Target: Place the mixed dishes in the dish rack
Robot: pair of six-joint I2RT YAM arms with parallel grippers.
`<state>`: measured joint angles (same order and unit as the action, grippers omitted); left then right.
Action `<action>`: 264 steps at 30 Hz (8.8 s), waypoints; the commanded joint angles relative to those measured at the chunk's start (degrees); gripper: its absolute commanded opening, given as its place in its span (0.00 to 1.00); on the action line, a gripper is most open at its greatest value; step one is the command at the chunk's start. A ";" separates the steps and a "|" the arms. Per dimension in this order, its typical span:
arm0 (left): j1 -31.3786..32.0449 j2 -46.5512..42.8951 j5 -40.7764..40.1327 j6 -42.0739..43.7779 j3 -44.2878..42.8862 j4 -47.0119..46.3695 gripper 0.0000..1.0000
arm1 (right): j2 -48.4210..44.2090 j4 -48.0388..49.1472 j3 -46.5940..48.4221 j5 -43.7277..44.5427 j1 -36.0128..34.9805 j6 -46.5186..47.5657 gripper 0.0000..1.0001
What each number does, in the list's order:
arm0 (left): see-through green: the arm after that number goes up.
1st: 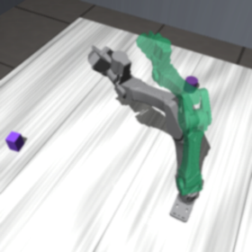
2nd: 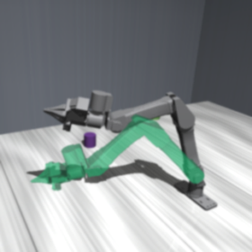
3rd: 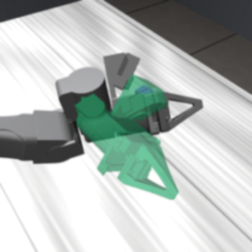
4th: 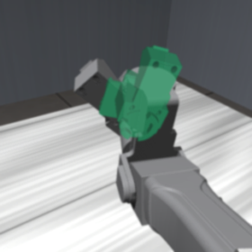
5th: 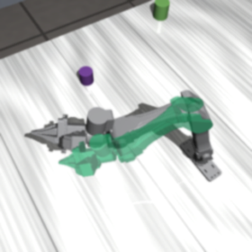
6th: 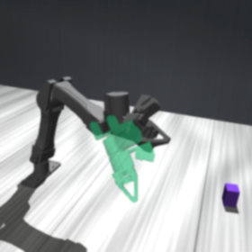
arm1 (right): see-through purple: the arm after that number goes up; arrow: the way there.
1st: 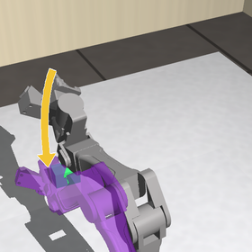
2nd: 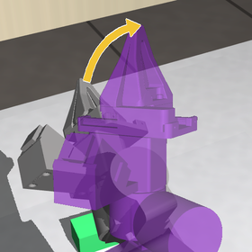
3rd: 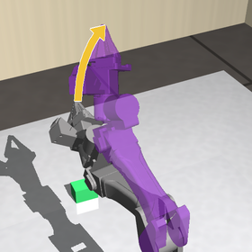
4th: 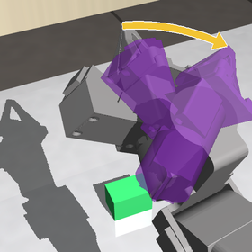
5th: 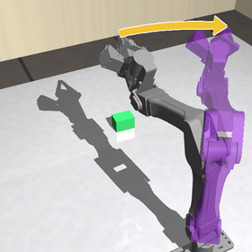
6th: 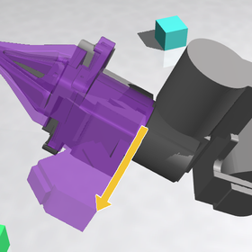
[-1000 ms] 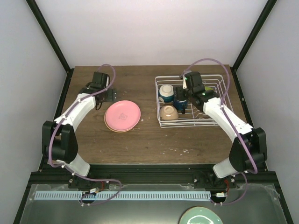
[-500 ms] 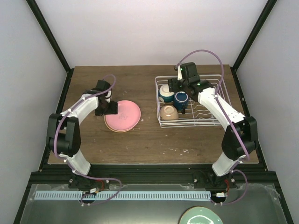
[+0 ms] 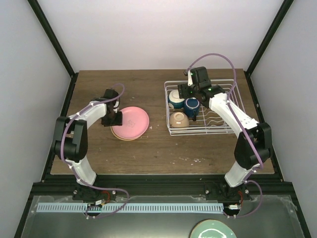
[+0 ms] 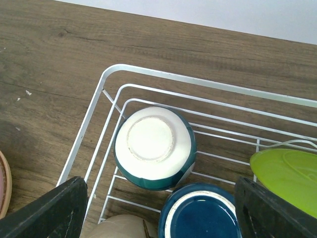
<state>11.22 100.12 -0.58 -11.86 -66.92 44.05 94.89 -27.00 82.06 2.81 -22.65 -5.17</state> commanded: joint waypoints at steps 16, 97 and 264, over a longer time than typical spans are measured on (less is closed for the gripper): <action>-0.31 -0.02 -1.88 0.80 0.82 -0.62 0.21 | 3.44 -1.45 5.23 1.42 -0.24 1.65 0.82; -10.17 -13.84 19.07 2.61 -12.06 -7.17 0.80 | 18.41 -0.58 22.80 -38.73 -4.14 1.14 0.15; -15.97 -5.35 22.26 3.01 -17.33 -8.72 0.86 | -20.46 45.19 -44.18 6.72 13.60 100.10 0.07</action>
<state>-4.23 95.13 20.78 -8.97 -84.18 35.66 73.76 19.14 34.83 10.31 -9.45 97.65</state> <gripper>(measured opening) 0.859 0.127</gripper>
